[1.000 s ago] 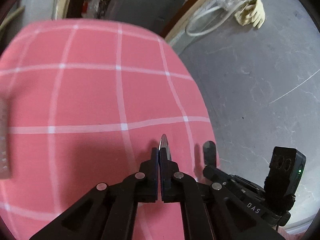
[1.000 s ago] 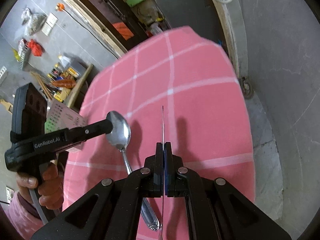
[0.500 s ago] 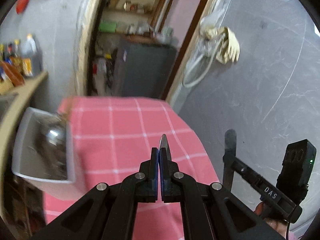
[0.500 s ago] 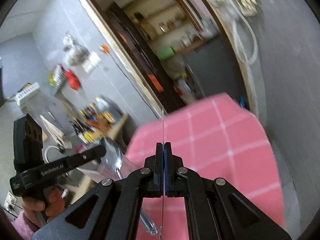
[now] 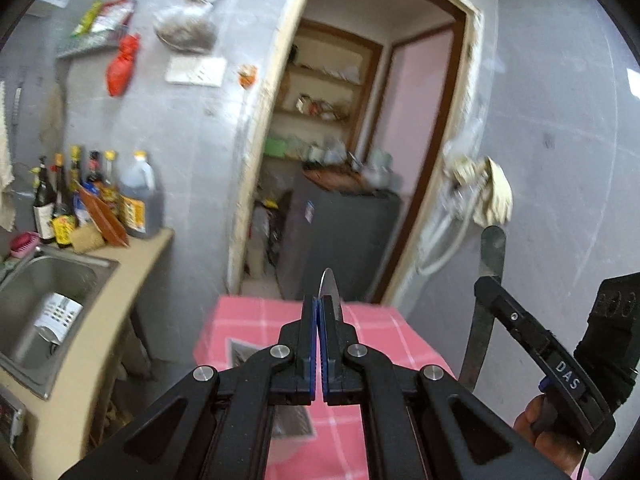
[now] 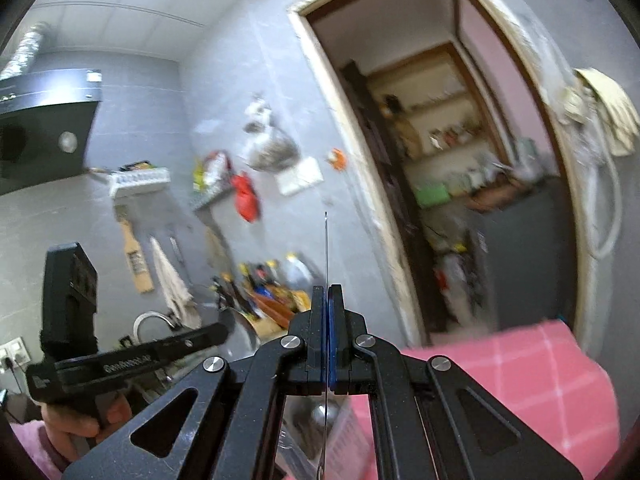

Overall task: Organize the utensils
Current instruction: 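Carry the spoon and knife over the white holder with both tools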

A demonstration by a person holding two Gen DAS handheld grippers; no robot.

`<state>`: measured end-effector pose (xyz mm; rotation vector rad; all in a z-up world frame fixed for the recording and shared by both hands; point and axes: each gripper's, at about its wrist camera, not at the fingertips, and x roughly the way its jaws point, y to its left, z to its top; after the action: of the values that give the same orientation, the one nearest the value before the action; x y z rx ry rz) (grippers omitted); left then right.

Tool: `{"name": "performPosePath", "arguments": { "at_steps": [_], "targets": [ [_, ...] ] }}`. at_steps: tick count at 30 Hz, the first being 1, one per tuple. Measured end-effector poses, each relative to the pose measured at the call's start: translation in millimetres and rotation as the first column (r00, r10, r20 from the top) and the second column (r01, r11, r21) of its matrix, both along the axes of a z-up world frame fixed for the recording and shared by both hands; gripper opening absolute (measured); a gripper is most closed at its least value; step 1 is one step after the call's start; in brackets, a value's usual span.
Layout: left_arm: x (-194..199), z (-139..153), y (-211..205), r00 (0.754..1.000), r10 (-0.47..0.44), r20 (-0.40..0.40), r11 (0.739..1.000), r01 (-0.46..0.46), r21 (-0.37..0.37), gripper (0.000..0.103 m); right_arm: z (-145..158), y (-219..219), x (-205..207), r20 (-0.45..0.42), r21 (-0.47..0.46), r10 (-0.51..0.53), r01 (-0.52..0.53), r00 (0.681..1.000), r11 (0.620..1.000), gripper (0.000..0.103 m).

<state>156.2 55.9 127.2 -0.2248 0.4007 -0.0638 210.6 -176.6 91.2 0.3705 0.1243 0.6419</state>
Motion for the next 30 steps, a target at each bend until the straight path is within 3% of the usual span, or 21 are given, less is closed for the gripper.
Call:
{"name": "performPosePath", "arguments": {
  "at_steps": [6,12,20,23,30],
  "targets": [
    [6,9,23,0.997,0.074,0.03,0.995,-0.075,0.067,0.002,1,36,19,0.054,0.076,0.07,-0.074,0.996,0.994,0.001],
    [10,-6,25,0.989,0.14,0.051,0.967,-0.148,0.209,0.002,-46,62,38,0.018,0.09,0.089,-0.09,0.996,0.992,0.001],
    [12,-39,13,0.977,0.186,0.102,0.92,-0.209,0.331,0.002,-99,82,46,-0.035,0.018,0.095,-0.094,0.995,0.995,0.001],
    [13,-49,8,0.977,0.191,0.089,0.91,-0.211,0.356,0.002,-108,84,43,-0.048,-0.015,0.089,-0.09,0.995,0.996,0.001],
    [16,-64,7,0.982,0.187,0.029,0.922,-0.186,0.339,0.002,-115,83,41,-0.063,-0.068,0.081,-0.086,0.995,0.994,0.001]
  ]
}}
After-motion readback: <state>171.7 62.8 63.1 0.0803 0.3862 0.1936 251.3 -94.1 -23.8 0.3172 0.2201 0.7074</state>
